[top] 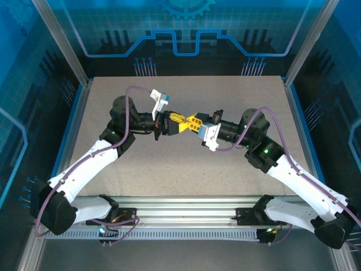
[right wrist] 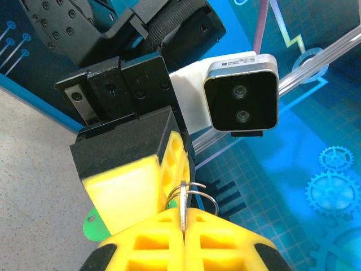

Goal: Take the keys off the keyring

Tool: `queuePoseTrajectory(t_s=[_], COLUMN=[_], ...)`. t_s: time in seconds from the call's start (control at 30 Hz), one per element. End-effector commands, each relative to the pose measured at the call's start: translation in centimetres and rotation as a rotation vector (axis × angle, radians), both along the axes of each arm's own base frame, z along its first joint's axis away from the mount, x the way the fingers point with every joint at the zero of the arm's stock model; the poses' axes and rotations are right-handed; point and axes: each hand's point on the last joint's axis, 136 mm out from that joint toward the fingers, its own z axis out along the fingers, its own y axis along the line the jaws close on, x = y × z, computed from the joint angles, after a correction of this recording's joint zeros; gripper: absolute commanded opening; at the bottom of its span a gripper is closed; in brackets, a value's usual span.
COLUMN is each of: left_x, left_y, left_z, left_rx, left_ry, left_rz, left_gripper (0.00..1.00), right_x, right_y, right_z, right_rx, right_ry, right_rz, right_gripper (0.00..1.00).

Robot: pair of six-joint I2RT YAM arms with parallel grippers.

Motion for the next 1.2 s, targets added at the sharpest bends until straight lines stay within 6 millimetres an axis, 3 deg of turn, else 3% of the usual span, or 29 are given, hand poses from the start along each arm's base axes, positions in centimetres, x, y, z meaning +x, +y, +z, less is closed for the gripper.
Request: queuePoseTrajectory(t_s=[0.0, 0.17, 0.27, 0.47, 0.7, 0.93, 1.17], left_x=[-5.7, -5.7, -5.0, -4.5, -5.0, -4.5, -4.5], left_y=[-0.4, -0.2, 0.1, -0.4, -1.2, -1.2, -1.2], left_z=[3.0, 4.0, 4.5, 4.1, 3.1, 2.1, 1.9], left_rx=[-0.042, -0.075, -0.098, -0.098, -0.072, -0.055, -0.049], left_ry=[-0.116, -0.109, -0.109, -0.089, -0.064, -0.089, -0.093], left_rz=[-0.269, -0.294, -0.274, -0.278, -0.317, -0.25, -0.242], left_gripper=[0.0, 0.0, 0.0, 0.0, 0.0, 0.0, 0.14], right_x=[1.4, 1.1, 0.9, 1.5, 2.5, 2.6, 2.7], right_y=[0.7, 0.3, 0.6, 1.1, 1.2, 1.4, 0.9], right_z=[-4.2, -4.0, -5.2, -5.8, -4.6, -3.2, -2.2], right_rx=[-0.091, -0.078, -0.127, -0.16, -0.098, -0.026, 0.025], right_ry=[0.097, 0.124, 0.119, 0.074, 0.11, 0.114, 0.145], right_rz=[-0.02, 0.006, 0.002, -0.05, -0.057, -0.048, -0.031], right_gripper=[0.0, 0.0, 0.0, 0.0, 0.0, 0.0, 0.0])
